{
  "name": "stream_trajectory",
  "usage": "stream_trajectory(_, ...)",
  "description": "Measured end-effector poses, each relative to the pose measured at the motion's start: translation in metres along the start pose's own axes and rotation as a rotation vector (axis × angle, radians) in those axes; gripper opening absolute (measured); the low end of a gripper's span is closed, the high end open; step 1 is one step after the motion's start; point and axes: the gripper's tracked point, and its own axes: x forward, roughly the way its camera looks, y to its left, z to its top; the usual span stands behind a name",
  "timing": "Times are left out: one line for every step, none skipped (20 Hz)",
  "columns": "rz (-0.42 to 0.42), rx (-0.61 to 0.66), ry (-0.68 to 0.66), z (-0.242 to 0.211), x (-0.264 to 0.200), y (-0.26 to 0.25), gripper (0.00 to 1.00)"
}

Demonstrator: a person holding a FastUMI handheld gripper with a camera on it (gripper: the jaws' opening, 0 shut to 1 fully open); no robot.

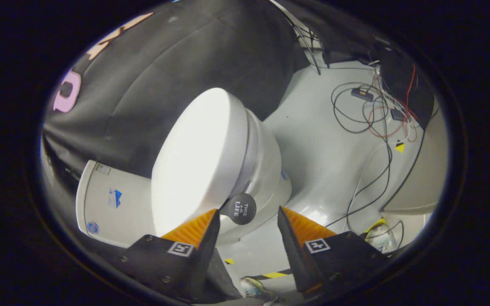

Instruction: Open the toilet lid.

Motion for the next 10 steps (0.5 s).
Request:
stream_trajectory(-0.002,0.012,0.012,-0.001,0.003,-0.002,0.68)
stream_trajectory(0.006,0.031,0.022,0.0,0.005,-0.001,0.56)
stream_trajectory(0.025,0.054,0.031,0.001,0.007,0.001,0.53)
stream_trajectory(0.04,0.076,0.033,0.003,0.007,0.002,0.4)
stream_trajectory(0.038,0.11,0.031,0.006,0.012,0.0,0.28)
stream_trajectory(0.055,0.141,0.034,0.006,0.013,0.004,0.15)
stream_trajectory(0.064,0.157,0.044,0.004,0.014,0.006,0.16)
stream_trajectory(0.074,0.163,0.052,0.004,0.016,0.007,0.16)
stream_trajectory(0.099,0.169,0.053,0.004,0.017,0.012,0.16)
stream_trajectory(0.097,0.162,0.054,0.004,0.018,0.012,0.16)
